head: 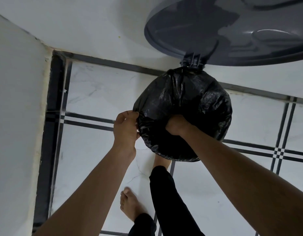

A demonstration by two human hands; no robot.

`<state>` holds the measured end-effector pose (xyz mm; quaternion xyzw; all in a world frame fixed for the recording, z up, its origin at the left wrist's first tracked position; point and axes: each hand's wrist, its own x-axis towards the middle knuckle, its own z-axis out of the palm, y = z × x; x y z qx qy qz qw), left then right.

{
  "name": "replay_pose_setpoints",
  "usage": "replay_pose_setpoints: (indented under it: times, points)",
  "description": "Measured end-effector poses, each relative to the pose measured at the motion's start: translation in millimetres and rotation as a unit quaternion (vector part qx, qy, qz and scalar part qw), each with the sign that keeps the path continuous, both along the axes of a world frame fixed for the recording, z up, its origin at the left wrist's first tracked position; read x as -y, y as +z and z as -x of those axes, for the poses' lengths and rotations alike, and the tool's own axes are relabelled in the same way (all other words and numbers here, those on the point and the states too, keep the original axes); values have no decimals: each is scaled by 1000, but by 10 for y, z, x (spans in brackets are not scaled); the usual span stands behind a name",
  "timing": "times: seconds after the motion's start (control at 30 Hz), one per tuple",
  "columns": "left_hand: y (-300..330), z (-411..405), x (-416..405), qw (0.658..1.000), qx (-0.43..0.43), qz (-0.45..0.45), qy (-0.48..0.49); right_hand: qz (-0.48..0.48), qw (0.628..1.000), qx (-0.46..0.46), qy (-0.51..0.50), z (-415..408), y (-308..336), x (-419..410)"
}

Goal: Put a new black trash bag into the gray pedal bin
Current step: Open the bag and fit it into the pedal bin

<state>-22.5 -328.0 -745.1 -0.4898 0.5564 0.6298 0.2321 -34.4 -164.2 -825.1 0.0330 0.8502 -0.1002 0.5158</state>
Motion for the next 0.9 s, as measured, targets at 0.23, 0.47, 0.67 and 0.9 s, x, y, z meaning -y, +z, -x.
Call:
replay_pose_setpoints:
  times: [0.23, 0.47, 0.67, 0.9]
  points:
    - [61, -33, 79, 1000, -3, 6, -26, 78, 972, -200, -94, -380, 753, -276]
    - [114, -127, 125, 997, 7, -74, -24, -7, 813, -401, -423, -1096, 1090, -744]
    - [5, -141, 92, 996, -14, -73, -40, 56, 687, -315, -652, -1164, 955, -881]
    - [27, -185, 105, 997, 6, -67, -30, 186, 560, -282, -756, -1213, 827, -985]
